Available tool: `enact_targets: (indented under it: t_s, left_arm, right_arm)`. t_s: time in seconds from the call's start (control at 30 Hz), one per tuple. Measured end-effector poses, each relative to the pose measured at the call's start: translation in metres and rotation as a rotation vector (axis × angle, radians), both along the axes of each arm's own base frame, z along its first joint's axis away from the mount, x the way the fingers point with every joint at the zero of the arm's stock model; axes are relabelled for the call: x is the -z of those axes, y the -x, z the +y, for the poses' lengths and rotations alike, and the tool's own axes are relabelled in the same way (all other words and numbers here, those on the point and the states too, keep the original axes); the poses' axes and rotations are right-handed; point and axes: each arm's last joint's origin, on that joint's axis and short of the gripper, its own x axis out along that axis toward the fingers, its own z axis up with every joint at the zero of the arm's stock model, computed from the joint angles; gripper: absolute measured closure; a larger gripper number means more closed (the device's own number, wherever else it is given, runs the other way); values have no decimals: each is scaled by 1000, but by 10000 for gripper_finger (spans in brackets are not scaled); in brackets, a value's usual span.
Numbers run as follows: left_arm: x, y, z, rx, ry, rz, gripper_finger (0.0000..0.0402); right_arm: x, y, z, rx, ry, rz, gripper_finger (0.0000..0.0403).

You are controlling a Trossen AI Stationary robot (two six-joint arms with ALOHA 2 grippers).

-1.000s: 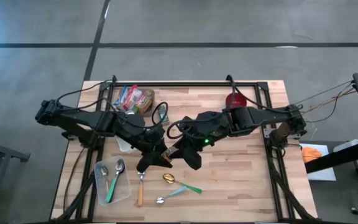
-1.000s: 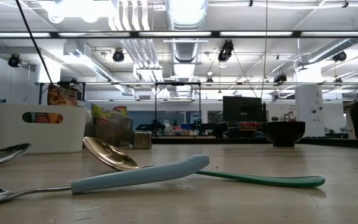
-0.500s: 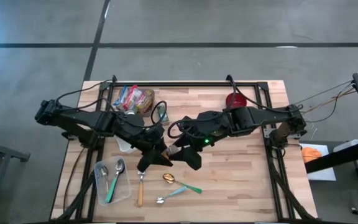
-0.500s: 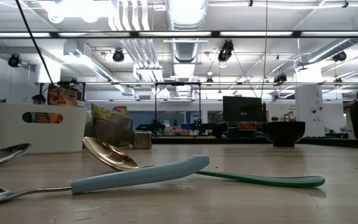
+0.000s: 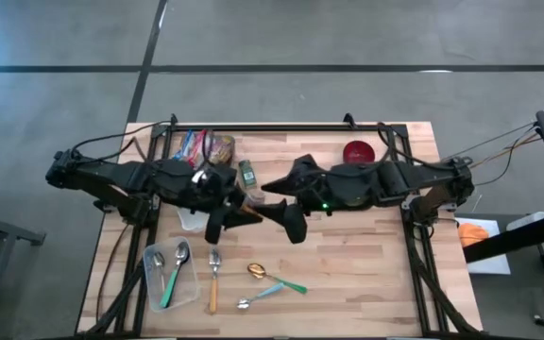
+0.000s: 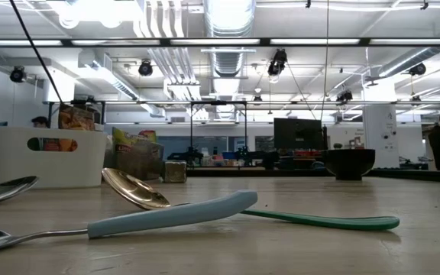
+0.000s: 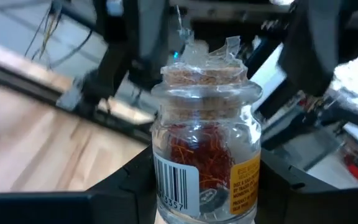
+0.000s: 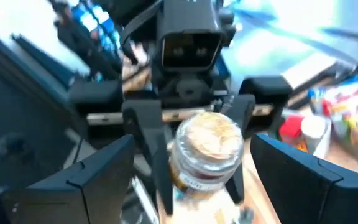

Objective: Pick & Place Food Item
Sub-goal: Put the brown seasoning bottle into the white bin

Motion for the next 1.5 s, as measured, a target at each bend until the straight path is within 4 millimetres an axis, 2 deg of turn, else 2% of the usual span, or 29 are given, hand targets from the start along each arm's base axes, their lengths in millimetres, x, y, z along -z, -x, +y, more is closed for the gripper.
enact_targets:
  t_s: [0.27,0.47,1.0,1.2,1.37,1.5]
  left_arm:
    - [-13,-2,2,-76,-37,-150,224]
    - [-21,-3,4,-105,-55,-239,224]
    - [-23,-3,4,-106,-75,-257,224]
    - [-22,-3,5,-105,-76,-254,224]
    - [-22,-3,5,-104,-76,-249,224]
    - [-21,-4,5,-107,-73,-248,224]
  right_arm:
    - [-6,-2,3,145,51,-81,87]
    - [-7,-4,3,169,55,-110,87]
    - [-9,-6,0,168,64,-134,87]
    - [-3,-20,1,116,47,-155,87]
    - [-2,-21,1,110,52,-156,88]
    - [-2,-21,1,106,57,-156,110]
